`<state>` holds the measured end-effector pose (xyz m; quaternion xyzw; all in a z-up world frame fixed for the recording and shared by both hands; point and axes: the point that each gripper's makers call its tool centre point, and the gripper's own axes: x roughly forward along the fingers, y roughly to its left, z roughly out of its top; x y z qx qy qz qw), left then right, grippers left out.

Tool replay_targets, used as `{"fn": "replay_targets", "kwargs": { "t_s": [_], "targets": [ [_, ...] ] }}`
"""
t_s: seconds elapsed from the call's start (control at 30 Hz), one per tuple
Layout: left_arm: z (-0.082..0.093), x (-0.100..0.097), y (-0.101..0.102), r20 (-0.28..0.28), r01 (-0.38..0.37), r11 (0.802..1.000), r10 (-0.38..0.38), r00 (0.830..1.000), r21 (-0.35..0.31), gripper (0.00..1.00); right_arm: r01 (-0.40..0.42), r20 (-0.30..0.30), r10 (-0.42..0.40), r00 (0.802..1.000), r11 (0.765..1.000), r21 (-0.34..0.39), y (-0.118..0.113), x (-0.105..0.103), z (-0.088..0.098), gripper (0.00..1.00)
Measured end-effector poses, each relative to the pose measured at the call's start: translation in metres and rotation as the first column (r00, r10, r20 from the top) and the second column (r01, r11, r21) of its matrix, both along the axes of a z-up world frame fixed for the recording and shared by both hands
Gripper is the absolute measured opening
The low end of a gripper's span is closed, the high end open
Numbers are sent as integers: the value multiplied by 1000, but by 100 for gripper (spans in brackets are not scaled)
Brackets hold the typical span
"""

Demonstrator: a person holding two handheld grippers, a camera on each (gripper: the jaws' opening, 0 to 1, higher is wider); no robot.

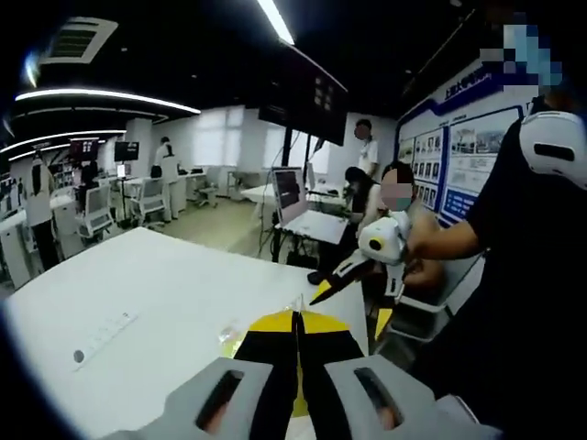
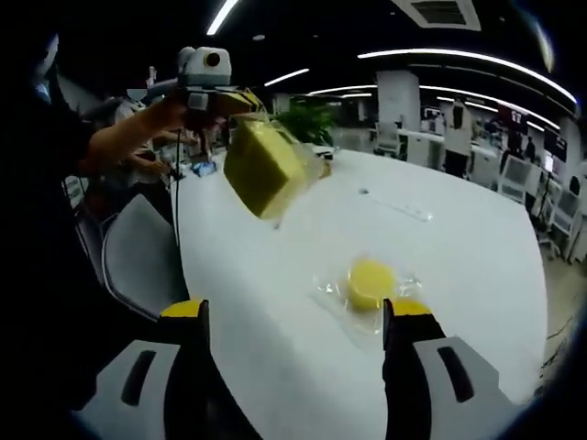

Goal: Compare the silicone blocks by pressing each to a similar depth, holding the contact briefly, and releasing to observe deformation and rebound differences across the visible hardness samples.

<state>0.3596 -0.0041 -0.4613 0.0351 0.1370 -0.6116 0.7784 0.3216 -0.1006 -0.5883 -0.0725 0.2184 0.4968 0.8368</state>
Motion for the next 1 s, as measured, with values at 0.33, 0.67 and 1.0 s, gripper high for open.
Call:
{"fn": "replay_targets", "kwargs": {
  "t_s": [0.33,0.67,1.0],
  "targets": [
    [5,-25,-22,21,172,985,-172,985,-1,0,-127,7,127,992,984,123,45,13,31,67],
    [5,-25,-26,48,199,980,-199,979,2,0,-187,4,189,982,965,183,71,11,35,65],
    [16,-25,-22,73,212,976,-209,975,-46,0,-213,-19,234,972,911,353,94,16,60,43]
  ]
}}
